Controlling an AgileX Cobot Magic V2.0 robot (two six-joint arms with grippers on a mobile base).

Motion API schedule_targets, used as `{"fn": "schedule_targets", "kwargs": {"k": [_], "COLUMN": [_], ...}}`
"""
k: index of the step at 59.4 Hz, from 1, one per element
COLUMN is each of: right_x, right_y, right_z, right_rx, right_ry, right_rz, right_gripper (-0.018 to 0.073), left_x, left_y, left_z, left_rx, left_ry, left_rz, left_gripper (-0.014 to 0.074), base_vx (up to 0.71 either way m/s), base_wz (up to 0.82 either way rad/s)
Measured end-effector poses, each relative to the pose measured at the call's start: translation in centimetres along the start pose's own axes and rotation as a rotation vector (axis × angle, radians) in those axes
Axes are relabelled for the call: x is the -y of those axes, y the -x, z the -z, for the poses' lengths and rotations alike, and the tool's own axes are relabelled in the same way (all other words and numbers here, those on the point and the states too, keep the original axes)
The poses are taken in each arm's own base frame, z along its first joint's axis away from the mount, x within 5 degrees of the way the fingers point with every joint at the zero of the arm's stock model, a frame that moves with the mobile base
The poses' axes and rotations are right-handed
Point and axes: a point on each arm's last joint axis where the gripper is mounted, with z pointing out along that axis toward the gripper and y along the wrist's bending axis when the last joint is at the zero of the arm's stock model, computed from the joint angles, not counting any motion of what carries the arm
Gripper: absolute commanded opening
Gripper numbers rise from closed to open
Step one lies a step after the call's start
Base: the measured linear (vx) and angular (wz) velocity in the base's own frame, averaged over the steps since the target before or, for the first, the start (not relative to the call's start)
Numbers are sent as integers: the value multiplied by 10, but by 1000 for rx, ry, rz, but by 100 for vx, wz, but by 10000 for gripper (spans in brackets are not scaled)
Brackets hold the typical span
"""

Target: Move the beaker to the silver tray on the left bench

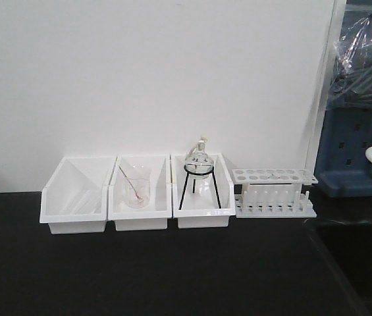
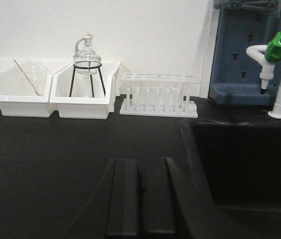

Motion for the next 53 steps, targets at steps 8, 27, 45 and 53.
{"fn": "schedule_targets", "kwargs": {"k": [8,27,45,53], "right_x": [1,1,1,1], "right_y": [-17,-14,-14,-14], "right_z": [6,8,8,8], "right_rx": [40,90,94,94], "right_ry": [-1,3,3,3], "right_rz": [-26,-34,-34,-34], "right_gripper": [-11,-11,-11,-11], "left_x": [0,0,0,0], "left_y": [0,0,0,0], "left_z": [0,0,0,0], "left_rx": [0,0,0,0], "left_ry": [0,0,0,0], "left_rz": [0,0,0,0], "left_gripper": [1,1,1,1], "base_vx": [0,0,0,0], "base_wz": [0,0,0,0]}}
